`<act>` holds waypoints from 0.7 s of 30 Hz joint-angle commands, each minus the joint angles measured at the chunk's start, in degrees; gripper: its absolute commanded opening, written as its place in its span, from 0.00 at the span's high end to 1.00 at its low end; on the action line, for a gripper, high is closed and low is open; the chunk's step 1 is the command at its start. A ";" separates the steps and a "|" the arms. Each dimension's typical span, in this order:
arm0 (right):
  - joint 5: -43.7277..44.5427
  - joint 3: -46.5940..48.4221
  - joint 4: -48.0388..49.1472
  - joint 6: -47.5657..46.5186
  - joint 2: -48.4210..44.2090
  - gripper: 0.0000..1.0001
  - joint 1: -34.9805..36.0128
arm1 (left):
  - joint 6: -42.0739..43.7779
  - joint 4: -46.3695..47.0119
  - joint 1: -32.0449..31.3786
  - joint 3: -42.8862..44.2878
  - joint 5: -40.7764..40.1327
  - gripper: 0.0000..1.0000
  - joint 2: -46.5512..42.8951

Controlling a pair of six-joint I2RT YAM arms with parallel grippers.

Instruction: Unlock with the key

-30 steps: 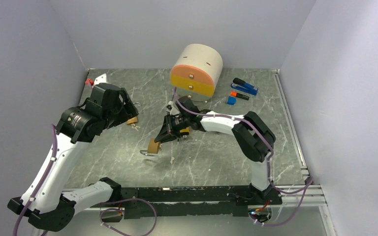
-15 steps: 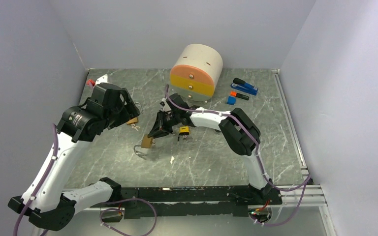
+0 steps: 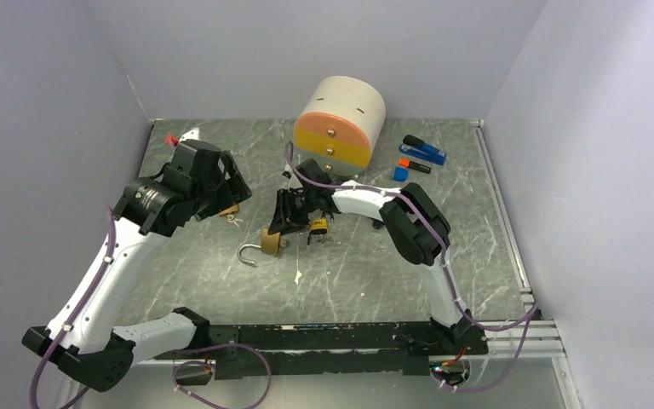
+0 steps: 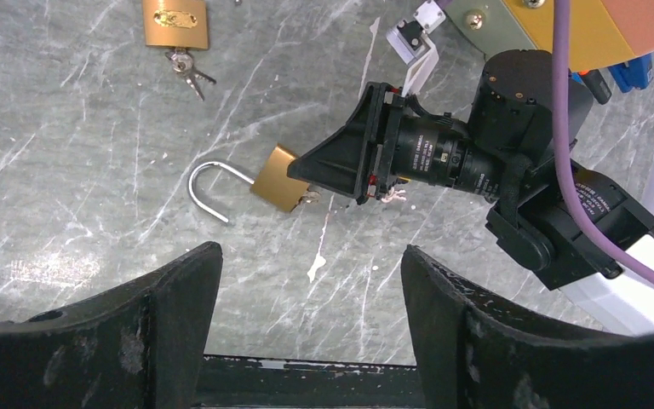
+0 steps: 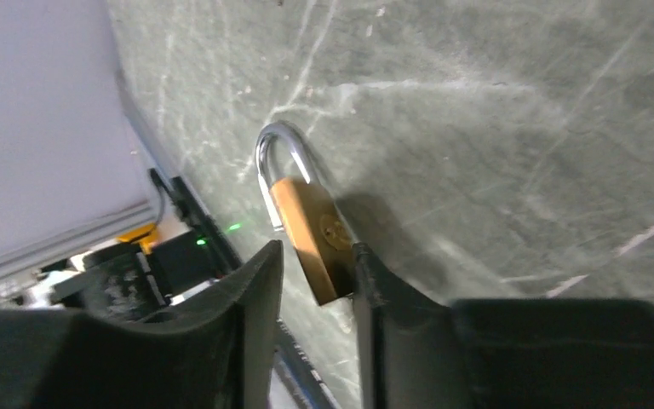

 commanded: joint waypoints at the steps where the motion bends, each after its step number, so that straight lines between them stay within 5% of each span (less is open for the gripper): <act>1: 3.67 -0.92 -1.35 -4.87 -3.97 0.55 -0.63 | 0.20 2.16 -0.05 0.75 0.59 0.19 0.61; 9: 14.50 -3.73 -5.67 -8.47 -11.34 0.31 -0.73 | 2.32 0.35 -0.05 3.21 1.58 0.08 0.91; 12: 19.77 -6.16 -7.98 -10.12 -18.21 0.02 -0.70 | 3.39 -1.38 -0.05 4.12 0.57 0.06 0.09; 15: 23.88 -9.00 -10.95 -11.88 -27.25 0.01 -0.90 | 4.45 -2.38 -0.05 4.94 -0.85 0.06 -2.00; 21: 47.15 -12.00 -29.64 -8.81 -43.72 0.01 -0.99 | 5.93 -5.71 -0.03 5.62 -7.90 0.06 -8.49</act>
